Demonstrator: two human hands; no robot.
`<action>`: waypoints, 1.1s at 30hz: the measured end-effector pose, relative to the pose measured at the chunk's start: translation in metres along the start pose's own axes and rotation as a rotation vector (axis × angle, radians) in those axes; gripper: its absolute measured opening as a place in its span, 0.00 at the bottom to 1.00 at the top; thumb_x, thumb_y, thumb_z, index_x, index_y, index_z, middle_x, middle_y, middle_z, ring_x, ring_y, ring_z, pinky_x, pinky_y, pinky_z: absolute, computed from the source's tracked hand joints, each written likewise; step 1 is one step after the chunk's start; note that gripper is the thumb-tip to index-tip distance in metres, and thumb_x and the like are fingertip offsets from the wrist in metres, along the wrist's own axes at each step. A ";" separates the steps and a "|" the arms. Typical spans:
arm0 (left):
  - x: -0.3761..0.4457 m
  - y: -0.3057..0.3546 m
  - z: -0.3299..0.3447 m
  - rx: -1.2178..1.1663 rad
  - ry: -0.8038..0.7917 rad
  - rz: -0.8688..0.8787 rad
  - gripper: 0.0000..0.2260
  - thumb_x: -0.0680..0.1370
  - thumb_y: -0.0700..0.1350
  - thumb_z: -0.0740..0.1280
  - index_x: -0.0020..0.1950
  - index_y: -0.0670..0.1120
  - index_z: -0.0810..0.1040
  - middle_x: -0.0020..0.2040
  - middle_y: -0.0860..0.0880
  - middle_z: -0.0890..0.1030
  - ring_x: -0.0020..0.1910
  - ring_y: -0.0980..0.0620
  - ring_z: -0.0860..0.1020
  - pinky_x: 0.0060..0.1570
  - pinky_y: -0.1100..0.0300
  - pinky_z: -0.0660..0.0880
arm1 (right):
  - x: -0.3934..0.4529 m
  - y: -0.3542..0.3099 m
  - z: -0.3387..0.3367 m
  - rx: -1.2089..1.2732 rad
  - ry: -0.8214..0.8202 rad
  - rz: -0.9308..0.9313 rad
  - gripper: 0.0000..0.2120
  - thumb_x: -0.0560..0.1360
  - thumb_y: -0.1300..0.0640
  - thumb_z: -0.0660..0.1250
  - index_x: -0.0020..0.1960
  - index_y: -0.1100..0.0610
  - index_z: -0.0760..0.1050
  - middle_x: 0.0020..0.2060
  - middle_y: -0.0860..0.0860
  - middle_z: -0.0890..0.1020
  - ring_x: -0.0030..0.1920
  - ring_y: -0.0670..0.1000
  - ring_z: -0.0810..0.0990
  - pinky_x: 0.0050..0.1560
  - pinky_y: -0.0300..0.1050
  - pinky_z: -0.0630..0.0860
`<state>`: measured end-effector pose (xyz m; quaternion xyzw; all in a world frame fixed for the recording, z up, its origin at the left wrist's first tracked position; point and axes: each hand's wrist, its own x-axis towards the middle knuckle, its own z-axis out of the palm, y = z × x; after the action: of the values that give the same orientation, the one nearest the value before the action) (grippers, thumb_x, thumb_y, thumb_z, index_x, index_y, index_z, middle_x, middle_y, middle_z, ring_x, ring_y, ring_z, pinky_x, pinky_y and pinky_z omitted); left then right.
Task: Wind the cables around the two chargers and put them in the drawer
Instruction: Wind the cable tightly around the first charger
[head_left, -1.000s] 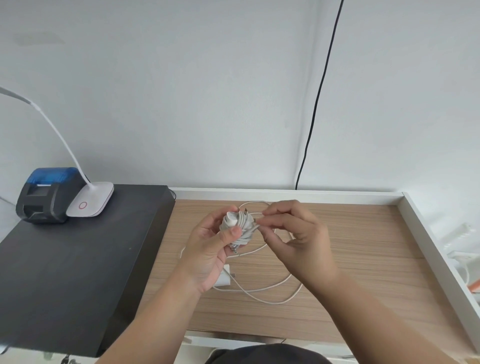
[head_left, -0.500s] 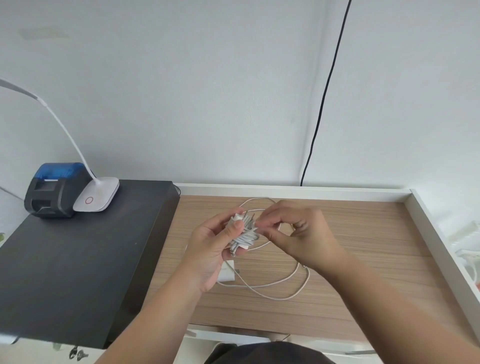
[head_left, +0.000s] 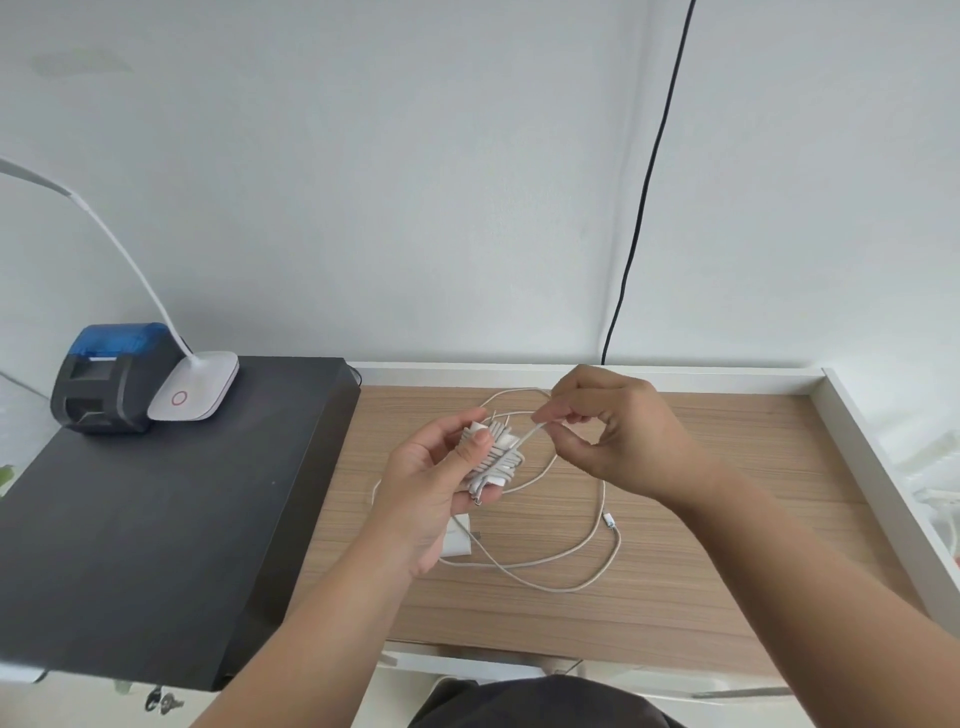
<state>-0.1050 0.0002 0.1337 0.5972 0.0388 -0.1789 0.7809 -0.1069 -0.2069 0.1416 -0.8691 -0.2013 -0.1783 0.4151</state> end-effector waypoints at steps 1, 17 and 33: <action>0.000 -0.001 0.000 0.009 -0.010 -0.006 0.18 0.67 0.46 0.72 0.57 0.45 0.81 0.48 0.47 0.82 0.43 0.48 0.83 0.37 0.55 0.82 | 0.000 0.000 -0.003 -0.001 0.015 0.016 0.07 0.70 0.64 0.73 0.45 0.55 0.84 0.39 0.48 0.79 0.37 0.44 0.77 0.39 0.38 0.75; -0.004 -0.003 0.010 0.094 -0.097 0.091 0.16 0.66 0.44 0.74 0.53 0.50 0.84 0.54 0.42 0.83 0.48 0.43 0.83 0.45 0.47 0.82 | 0.015 -0.001 -0.014 0.050 -0.046 0.117 0.03 0.72 0.59 0.73 0.45 0.52 0.84 0.42 0.43 0.83 0.46 0.43 0.80 0.49 0.34 0.73; -0.008 -0.012 0.014 -0.303 -0.134 0.024 0.16 0.68 0.46 0.76 0.54 0.43 0.83 0.52 0.40 0.81 0.44 0.45 0.82 0.34 0.56 0.80 | -0.001 -0.010 0.014 0.608 0.124 0.541 0.03 0.73 0.64 0.72 0.45 0.59 0.83 0.39 0.56 0.86 0.37 0.49 0.81 0.41 0.41 0.78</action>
<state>-0.1188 -0.0139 0.1284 0.4597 0.0060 -0.2010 0.8650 -0.1109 -0.1903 0.1391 -0.7161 0.0163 -0.0473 0.6962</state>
